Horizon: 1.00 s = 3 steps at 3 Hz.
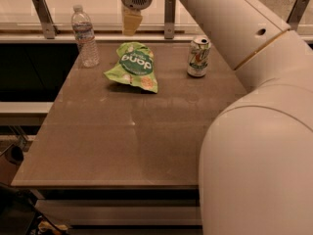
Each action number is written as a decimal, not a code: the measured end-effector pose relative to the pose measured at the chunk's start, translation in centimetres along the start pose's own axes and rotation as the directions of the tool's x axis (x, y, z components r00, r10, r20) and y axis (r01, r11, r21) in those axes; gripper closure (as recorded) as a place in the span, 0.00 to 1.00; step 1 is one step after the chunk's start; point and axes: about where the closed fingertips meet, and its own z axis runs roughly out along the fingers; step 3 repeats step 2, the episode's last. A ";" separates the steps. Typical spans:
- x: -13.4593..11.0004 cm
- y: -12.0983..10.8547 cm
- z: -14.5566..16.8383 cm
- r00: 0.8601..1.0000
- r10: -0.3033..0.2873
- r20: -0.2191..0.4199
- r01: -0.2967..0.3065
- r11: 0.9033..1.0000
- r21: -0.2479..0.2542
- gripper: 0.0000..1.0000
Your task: Move green rice chip bag near water bottle
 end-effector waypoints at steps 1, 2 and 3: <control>-0.1 0.1 0.3 1.000 -0.001 0.000 0.001 1.000 -0.003 0.00; -0.1 0.1 0.3 1.000 -0.001 0.000 0.001 1.000 -0.003 0.00; -0.1 0.1 0.3 1.000 -0.001 0.000 0.001 1.000 -0.003 0.00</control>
Offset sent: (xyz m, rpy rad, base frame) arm 0.0006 0.0013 -0.0023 -0.0012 0.0024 0.0016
